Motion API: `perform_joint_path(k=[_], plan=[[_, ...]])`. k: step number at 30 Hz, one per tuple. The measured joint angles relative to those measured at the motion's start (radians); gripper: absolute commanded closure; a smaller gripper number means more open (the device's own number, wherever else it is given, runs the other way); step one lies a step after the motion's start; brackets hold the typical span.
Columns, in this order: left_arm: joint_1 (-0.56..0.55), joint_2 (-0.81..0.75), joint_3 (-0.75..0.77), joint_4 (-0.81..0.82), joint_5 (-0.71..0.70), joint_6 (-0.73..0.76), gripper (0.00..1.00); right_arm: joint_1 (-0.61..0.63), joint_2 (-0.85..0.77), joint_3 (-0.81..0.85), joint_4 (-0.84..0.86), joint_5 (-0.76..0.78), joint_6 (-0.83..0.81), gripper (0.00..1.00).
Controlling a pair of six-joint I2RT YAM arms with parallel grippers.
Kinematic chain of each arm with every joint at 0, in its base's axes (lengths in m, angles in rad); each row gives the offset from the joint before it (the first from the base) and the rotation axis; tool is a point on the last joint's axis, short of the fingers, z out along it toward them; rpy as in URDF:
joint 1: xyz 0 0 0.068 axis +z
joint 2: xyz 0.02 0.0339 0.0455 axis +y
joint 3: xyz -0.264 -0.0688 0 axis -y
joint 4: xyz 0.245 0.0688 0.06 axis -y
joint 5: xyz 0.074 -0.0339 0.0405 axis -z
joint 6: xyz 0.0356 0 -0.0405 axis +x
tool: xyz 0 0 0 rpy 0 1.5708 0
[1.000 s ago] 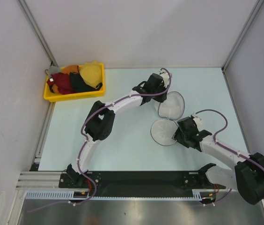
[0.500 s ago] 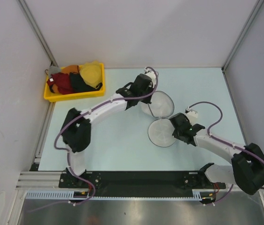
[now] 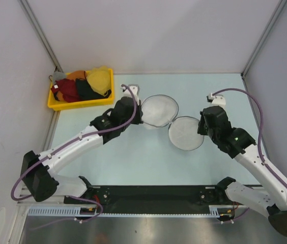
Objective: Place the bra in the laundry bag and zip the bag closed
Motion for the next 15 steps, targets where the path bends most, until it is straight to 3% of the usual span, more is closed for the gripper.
perform_joint_path(k=[4,8,10,12,15], plan=[[0.01,-0.068,-0.196,0.091,0.078,-0.093,1.0,-0.019,0.044,0.031,-0.034,-0.243,-0.06,0.96],[0.011,-0.053,-0.225,0.131,0.154,-0.161,0.99,-0.046,0.114,0.04,-0.057,-0.337,-0.082,0.96],[0.01,-0.041,-0.224,0.153,0.185,-0.187,0.59,-0.08,0.131,0.034,-0.054,-0.365,-0.09,0.93],[0.011,-0.032,-0.224,0.165,0.212,-0.212,0.15,-0.13,0.132,0.014,-0.041,-0.398,-0.099,0.65],[0.011,-0.043,-0.239,0.208,0.229,-0.237,0.06,-0.189,0.134,-0.014,-0.026,-0.429,-0.105,0.36]])
